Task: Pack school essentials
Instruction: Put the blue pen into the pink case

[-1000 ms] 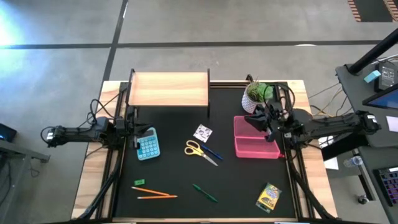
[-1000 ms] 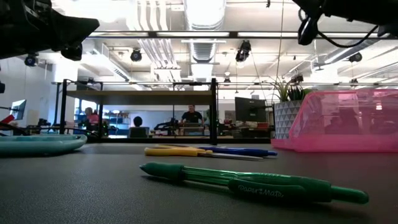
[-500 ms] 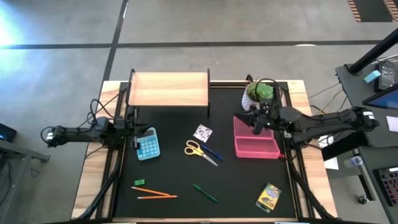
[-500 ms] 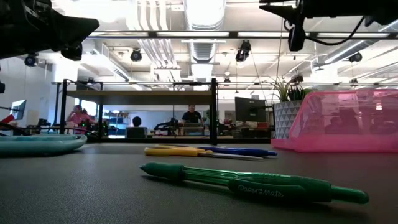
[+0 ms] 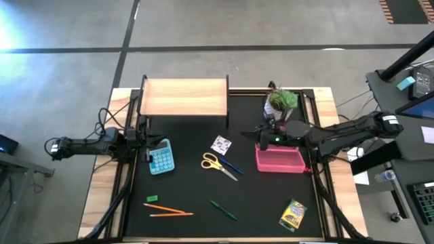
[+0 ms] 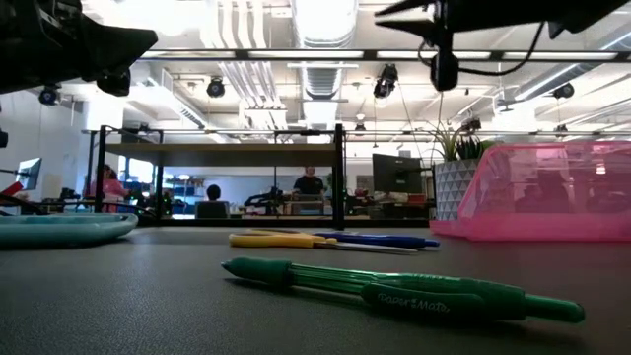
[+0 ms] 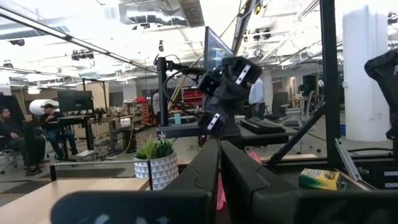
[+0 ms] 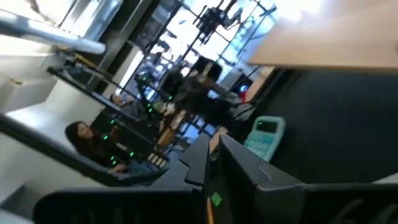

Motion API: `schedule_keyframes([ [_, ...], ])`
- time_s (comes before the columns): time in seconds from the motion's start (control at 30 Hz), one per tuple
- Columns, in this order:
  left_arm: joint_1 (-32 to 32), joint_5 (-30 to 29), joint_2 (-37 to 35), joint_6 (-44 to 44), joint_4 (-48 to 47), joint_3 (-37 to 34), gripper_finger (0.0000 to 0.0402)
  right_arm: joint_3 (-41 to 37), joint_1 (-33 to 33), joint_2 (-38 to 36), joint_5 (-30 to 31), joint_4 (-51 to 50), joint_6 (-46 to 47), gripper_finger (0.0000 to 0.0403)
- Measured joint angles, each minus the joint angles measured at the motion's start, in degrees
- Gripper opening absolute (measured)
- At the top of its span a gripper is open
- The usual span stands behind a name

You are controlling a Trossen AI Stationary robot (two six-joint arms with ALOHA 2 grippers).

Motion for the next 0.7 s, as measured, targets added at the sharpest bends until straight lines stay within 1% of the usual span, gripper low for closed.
schedule_keyframes([
  [0.07,0.0,0.0,0.0,0.0,0.0,0.0,0.0,1.3,1.2,1.9,0.2,0.0,0.0,0.0028],
  [0.27,0.0,0.0,0.0,0.0,0.0,0.0,0.0,5.5,3.7,7.9,4.5,-0.1,0.2,0.0028],
  [0.37,0.0,0.0,0.0,0.0,0.0,0.0,0.0,7.4,4.1,11.3,4.5,-0.4,1.6,0.0028],
  [0.7,0.0,0.0,0.0,0.0,0.0,0.0,0.0,14.1,5.4,21.3,4.5,-1.0,1.8,0.0028],
])
